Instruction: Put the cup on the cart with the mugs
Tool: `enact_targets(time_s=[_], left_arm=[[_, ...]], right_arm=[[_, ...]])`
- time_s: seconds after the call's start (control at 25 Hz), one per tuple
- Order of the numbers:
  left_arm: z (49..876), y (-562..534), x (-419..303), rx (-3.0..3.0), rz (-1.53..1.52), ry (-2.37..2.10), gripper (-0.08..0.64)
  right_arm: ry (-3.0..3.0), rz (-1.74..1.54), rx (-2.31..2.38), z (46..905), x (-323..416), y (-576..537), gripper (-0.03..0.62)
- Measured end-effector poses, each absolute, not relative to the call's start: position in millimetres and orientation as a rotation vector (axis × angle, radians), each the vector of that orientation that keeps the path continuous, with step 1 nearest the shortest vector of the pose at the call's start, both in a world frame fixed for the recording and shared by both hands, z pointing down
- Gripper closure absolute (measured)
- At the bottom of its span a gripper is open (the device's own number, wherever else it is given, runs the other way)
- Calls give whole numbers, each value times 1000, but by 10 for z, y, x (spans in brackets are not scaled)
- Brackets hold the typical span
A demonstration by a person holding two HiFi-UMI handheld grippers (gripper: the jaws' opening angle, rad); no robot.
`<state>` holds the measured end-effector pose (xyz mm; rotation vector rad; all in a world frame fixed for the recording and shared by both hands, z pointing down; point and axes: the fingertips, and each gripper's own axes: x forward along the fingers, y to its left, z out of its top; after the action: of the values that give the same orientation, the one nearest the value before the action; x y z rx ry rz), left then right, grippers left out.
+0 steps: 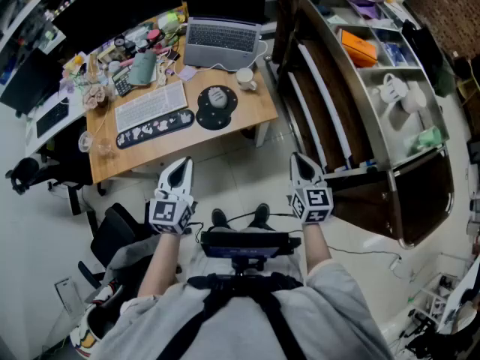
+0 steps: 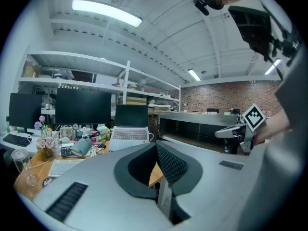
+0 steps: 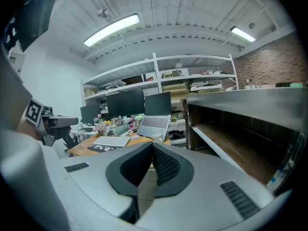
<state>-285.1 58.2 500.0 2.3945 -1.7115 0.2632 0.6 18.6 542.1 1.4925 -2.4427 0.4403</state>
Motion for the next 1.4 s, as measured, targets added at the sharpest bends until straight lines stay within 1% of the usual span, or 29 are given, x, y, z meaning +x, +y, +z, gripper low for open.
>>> enact_targets(time_s=[0.24,0.48,1.08,1.4], left_arm=[[4937,459,-2446,2400,240,-1721,557],[4837,309,-2187,2432,250,-1699,557],[4846,-745,-2204,2574,272,-1485,557],[5060,-1364,-2242,2627,406,-1309,557]], right_arm=[[-2475,461,1438,5351,241,117,604],[-2513,463,1391,5301,302,4,604],[-2466,466,1464,5216,10,-774,604],[-2422,491,1503,5280,-307,-1113,604]])
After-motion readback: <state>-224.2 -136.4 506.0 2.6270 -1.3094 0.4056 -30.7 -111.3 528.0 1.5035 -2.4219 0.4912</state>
